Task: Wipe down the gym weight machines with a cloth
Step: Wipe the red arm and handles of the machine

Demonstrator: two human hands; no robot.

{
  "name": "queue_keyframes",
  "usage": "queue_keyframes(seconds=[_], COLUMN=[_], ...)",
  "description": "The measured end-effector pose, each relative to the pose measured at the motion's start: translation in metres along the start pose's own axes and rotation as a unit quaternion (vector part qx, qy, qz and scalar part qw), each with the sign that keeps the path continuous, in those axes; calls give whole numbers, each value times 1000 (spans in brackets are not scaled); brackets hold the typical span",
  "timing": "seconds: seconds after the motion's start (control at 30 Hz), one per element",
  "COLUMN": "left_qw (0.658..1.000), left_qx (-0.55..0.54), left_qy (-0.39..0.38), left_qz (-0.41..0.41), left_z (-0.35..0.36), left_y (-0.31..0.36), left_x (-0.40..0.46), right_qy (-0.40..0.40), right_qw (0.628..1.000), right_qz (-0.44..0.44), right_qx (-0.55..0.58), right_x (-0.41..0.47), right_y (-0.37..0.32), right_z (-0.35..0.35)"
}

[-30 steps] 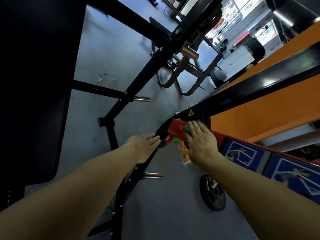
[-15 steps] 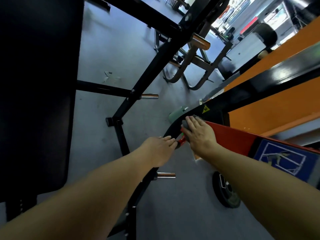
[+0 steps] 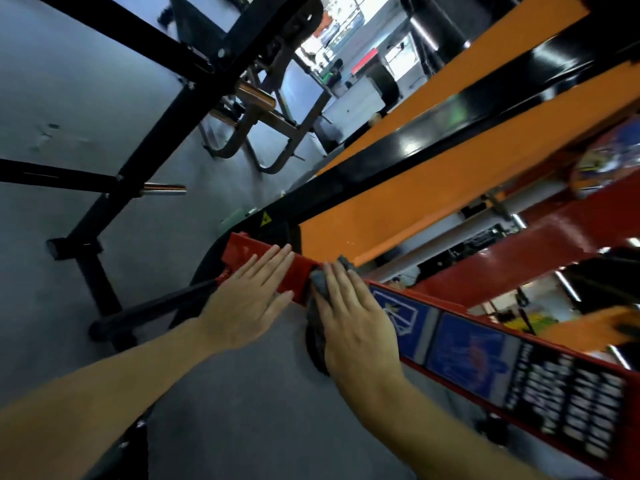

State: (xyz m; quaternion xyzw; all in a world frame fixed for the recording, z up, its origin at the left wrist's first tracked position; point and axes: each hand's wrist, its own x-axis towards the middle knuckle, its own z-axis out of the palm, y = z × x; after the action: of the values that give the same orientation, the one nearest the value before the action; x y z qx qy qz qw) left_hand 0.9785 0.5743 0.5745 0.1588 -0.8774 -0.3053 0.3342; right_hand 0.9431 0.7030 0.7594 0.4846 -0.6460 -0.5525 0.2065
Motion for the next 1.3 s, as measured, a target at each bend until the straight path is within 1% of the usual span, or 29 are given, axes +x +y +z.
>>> queue_keyframes(seconds=[0.07, 0.13, 0.17, 0.23, 0.37, 0.43, 0.5, 0.6, 0.67, 0.7, 0.73, 0.77, 0.83, 0.93, 0.97, 1.03, 1.17, 1.23, 1.3], left_qw=[997, 992, 988, 980, 977, 978, 978, 979, 980, 980, 981, 981, 981, 978, 976, 975, 976, 974, 969], left_qx=[-71, -107, -132, -180, -192, -187, -184, -178, -173, -171, -167, -166, -164, -175, -178, -182, -171, -168, -180], left_qy=[30, 57, 67, 82, 61, 36, 17, -12, -26, -32, -38, -46, -58, -70, -73, -75, -72, -76, -60], left_qz=[25, 40, 31, -13, -71, -86, -94, -99, -97, -95, -93, -87, -81, -95, -98, -105, -117, -130, -158], left_z=[3, 5, 5, 1, -7, -11, -16, -22, -24, -25, -26, -27, -29, -28, -27, -25, -35, -41, -53], left_y=[46, 81, 97, 120, 141, 143, 142, 141, 140, 139, 136, 134, 126, 112, 111, 107, 92, 83, 78], left_x=[15, 26, 32, 41, 54, 56, 56, 57, 57, 57, 55, 54, 47, 33, 28, 20, 13, 12, 13], right_qy=[-16, -25, -28, -28, -33, -26, -12, 38, 109, 148, 171, 177, 150, 60, 29, 10, 5, 24, 43], right_qw=[1000, 1000, 999, 998, 989, 984, 973, 939, 902, 886, 878, 878, 903, 956, 966, 973, 985, 985, 983], right_qz=[-2, -1, 9, 49, 140, 174, 228, 340, 411, 430, 436, 430, 384, 259, 221, 172, 114, 90, 60], right_qx=[3, 16, 25, 33, 47, 39, 32, 42, 78, 93, 103, 113, 123, 124, 130, 154, 132, 147, 169], right_x=[-35, -56, -65, -78, -92, -96, -97, -93, -88, -86, -85, -86, -86, -88, -90, -88, -77, -66, -55], right_y=[24, 43, 53, 74, 116, 133, 150, 183, 205, 213, 215, 214, 198, 152, 137, 111, 80, 71, 67], right_z=[-11, -20, -25, -32, -43, -47, -50, -61, -68, -70, -72, -72, -68, -54, -50, -42, -29, -24, -21])
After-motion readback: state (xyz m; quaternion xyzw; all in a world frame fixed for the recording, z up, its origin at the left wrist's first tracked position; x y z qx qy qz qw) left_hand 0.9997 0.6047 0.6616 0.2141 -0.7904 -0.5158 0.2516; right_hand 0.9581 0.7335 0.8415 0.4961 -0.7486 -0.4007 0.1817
